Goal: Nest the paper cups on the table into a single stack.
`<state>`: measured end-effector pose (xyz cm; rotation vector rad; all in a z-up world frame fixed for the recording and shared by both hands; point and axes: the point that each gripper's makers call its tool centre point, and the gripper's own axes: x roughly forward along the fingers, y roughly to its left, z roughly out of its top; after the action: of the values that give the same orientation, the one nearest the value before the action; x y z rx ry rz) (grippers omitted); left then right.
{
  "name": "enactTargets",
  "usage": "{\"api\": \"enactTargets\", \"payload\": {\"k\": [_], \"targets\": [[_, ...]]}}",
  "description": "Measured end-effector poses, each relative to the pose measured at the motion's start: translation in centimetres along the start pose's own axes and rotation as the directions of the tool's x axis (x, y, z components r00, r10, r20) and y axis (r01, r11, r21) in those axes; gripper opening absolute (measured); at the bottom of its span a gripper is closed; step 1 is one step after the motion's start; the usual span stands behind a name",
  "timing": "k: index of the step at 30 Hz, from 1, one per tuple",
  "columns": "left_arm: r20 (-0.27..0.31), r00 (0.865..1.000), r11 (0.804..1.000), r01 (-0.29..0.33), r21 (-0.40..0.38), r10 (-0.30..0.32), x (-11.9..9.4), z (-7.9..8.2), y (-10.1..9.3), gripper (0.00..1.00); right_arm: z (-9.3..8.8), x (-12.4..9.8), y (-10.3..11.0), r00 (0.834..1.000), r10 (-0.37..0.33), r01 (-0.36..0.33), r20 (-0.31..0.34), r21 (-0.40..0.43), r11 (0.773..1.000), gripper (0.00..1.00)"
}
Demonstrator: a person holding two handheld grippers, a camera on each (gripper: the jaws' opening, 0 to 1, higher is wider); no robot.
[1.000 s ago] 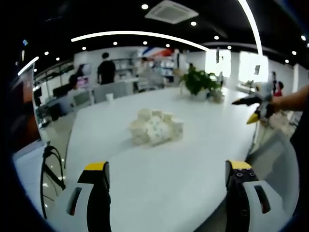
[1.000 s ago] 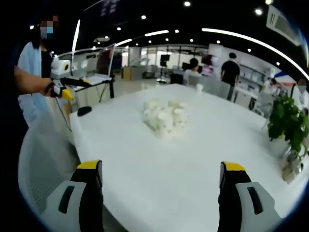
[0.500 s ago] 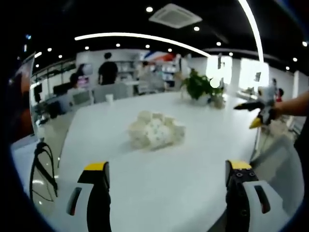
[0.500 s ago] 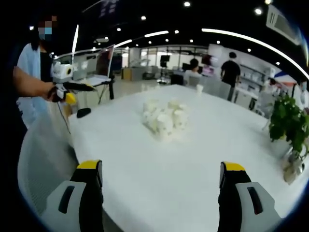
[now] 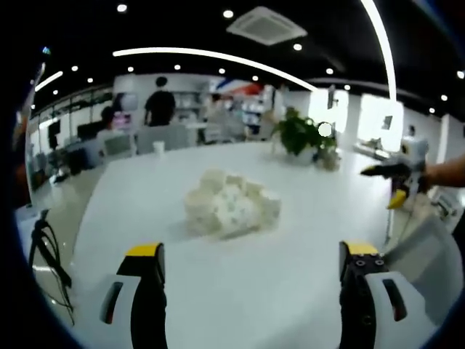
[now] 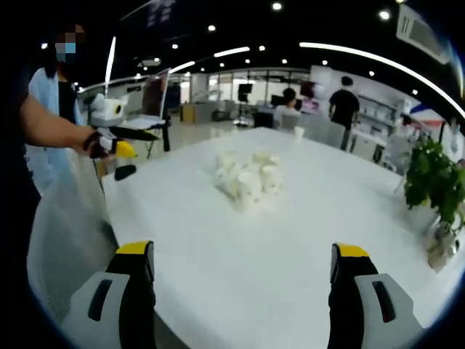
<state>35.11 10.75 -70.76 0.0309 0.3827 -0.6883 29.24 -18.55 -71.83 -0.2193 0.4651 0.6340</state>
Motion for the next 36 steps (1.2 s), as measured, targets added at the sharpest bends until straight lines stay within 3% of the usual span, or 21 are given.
{"api": "enactTargets", "payload": {"k": [18, 32, 36], "targets": [[0.024, 1.0, 1.0, -0.01, -0.02, 0.01, 3.9, 1.8, 2.9, 0.98, -0.5, -0.4, 0.7, 1.0, 0.0, 0.0, -0.012, 0.017, 1.0, 1.0], [0.003, 1.0, 0.999, -0.017, -0.044, 0.017, 6.9, 1.5, 4.8, 0.96, -0.4, -0.2, 1.4, 1.0, 0.009, -0.009, -0.019, -0.002, 1.0, 1.0], [-0.005, 1.0, 1.0, -0.011, -0.017, 0.011, 8.2, 1.1, 5.4, 0.94, -0.4, -0.1, 1.5, 1.0, 0.014, -0.014, -0.018, 0.003, 1.0, 1.0]]}}
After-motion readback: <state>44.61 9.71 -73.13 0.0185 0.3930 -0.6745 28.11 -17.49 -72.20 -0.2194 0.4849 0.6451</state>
